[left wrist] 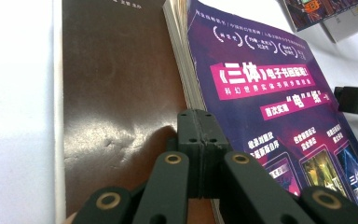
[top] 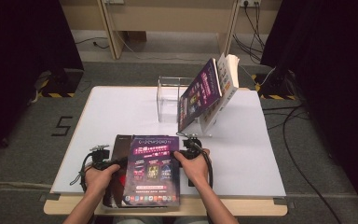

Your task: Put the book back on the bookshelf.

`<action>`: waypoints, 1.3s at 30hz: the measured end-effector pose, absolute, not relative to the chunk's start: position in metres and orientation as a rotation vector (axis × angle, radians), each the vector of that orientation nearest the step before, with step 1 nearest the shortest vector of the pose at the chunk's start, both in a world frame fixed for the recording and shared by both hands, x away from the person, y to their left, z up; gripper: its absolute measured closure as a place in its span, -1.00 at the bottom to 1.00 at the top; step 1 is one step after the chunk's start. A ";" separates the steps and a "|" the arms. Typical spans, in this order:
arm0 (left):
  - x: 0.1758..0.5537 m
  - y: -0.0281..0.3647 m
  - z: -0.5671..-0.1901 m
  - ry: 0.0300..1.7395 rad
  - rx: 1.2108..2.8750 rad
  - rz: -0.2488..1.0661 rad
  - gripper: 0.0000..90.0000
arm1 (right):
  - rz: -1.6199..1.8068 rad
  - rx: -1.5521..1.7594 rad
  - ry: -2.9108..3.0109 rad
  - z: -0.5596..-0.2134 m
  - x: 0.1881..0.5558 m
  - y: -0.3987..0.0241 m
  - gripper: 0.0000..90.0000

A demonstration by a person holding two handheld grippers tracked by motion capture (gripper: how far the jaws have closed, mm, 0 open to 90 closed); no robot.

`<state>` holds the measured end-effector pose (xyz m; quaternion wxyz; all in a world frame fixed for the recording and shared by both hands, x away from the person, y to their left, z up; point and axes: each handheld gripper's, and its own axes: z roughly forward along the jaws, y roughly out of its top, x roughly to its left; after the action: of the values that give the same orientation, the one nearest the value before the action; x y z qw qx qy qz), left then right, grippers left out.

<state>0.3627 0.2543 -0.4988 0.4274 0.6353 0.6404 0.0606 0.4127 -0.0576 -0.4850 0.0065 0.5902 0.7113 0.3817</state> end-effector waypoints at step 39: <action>0.365 0.243 -0.491 1.576 1.738 0.255 0.99 | 1.084 1.879 2.216 -0.483 0.417 -0.058 0.66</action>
<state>0.3652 0.2426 -0.4907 0.3812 0.6808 0.6174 0.1000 0.4165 -0.0581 -0.4826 0.0203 0.6058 0.7144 0.3495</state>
